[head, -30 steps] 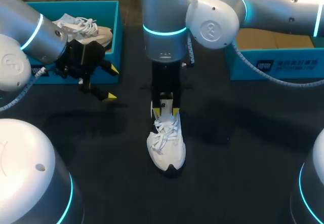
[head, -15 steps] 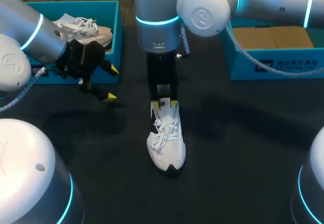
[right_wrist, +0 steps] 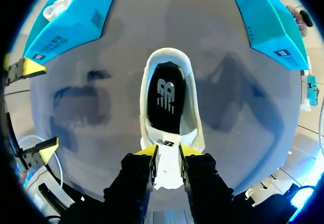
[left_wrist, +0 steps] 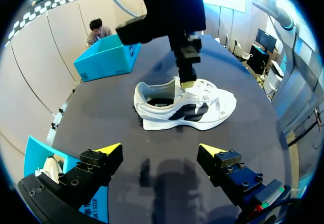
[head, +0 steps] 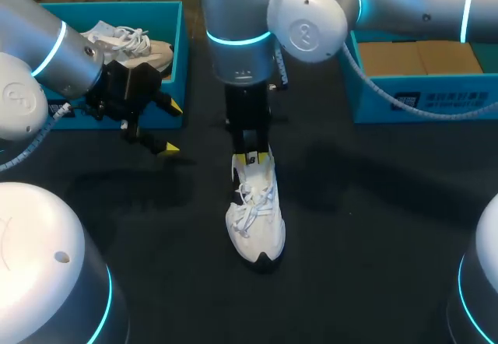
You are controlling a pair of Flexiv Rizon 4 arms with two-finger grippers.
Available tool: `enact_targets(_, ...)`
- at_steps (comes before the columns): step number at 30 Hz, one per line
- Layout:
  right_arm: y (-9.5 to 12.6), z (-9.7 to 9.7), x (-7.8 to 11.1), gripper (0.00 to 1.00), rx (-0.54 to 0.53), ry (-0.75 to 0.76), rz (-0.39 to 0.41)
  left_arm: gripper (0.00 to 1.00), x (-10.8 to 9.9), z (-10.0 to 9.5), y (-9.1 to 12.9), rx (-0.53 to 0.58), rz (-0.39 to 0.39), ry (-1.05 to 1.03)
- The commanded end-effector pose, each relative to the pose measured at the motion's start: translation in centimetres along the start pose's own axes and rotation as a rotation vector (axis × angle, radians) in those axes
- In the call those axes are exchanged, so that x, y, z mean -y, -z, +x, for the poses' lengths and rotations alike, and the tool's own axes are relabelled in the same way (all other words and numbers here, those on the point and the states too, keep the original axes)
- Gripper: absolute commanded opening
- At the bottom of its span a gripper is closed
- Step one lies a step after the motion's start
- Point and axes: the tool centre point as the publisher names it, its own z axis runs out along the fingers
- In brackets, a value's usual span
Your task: Take the shoe out of the shoebox, open the shoe tongue, remove and reinsert the insole, then place the shoe into the shoebox
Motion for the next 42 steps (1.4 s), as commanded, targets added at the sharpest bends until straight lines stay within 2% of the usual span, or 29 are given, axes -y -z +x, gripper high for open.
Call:
enact_targets(1, 1.1, -0.5, 0.8, 0.26, 0.017, -0.014, -0.021, 1.0, 0.0, 0.0, 0.0, -0.001, -0.002, -0.001)
enact_targets(6, 2.0, -0.8, 1.5, 0.33, 0.024, -0.029, -0.049, 1.0, 0.0, 0.0, 0.0, -0.001, -0.002, -0.001)
enact_targets(12, -0.4, -0.8, -0.3, 0.3, -0.034, 0.014, -0.036, 1.0, 0.0, 0.0, 0.0, -0.001, -0.002, -0.001)
enact_targets(16, -1.0, -0.8, -0.8, 0.31, -0.039, 0.023, -0.032, 1.0, 0.0, 0.0, 0.0, -0.001, -0.002, -0.001)
enact_targets(20, -0.3, -0.9, -0.5, 0.33, -0.019, 0.034, -0.043, 1.0, 0.0, 0.0, 0.0, -0.001, -0.002, -0.001)
enact_targets(22, 0.7, -1.1, -0.2, 0.35, 0.001, 0.078, -0.068, 1.0, 0.0, 0.0, 0.0, -0.001, -0.002, -0.001)
enact_targets(24, 2.1, -1.4, -0.1, 0.4, -0.006, 0.176, -0.126, 1.0, 0.0, 0.0, 0.0, -0.001, -0.002, -0.001)
enact_targets(28, 3.9, -1.5, -0.1, 0.49, 0.003, 0.34, -0.177, 1.0, 0.0, 0.0, 0.0, -0.001, -0.002, -0.001)
enact_targets(29, 4.5, -1.3, -0.3, 0.63, -0.021, 0.449, -0.177, 1.0, 0.0, 0.0, 0.0, -0.001, -0.002, -0.001)
enact_targets(30, 4.9, -1.0, -0.4, 0.87, -0.014, 0.518, -0.173, 1.0, 0.0, 0.0, 0.0, -0.001, -0.002, -0.001)
enact_targets(32, 5.1, -1.0, -0.5, 0.87, -0.012, 0.545, -0.177, 1.0, 0.0, 0.0, 0.0, -0.001, -0.002, -0.001)
enact_targets(33, 6.2, -0.6, -0.8, 1.0, -0.039, 0.695, -0.208, 1.0, 0.0, 0.0, 0.0, -0.001, -0.002, -0.001)
enact_targets(34, 7.2, -0.4, -1.0, 1.0, -0.076, 0.786, -0.248, 1.0, 0.0, 0.0, 0.0, -0.001, -0.002, -0.001)
enact_targets(35, 7.4, -0.4, -1.1, 1.0, -0.099, 0.81, -0.257, 1.0, 0.0, 0.0, 0.0, -0.001, -0.002, -0.001)
enact_targets(42, 7.4, -0.4, -1.1, 1.0, -0.099, 0.81, -0.257, 1.0, 0.0, 0.0, 0.0, -0.001, -0.002, -0.001)
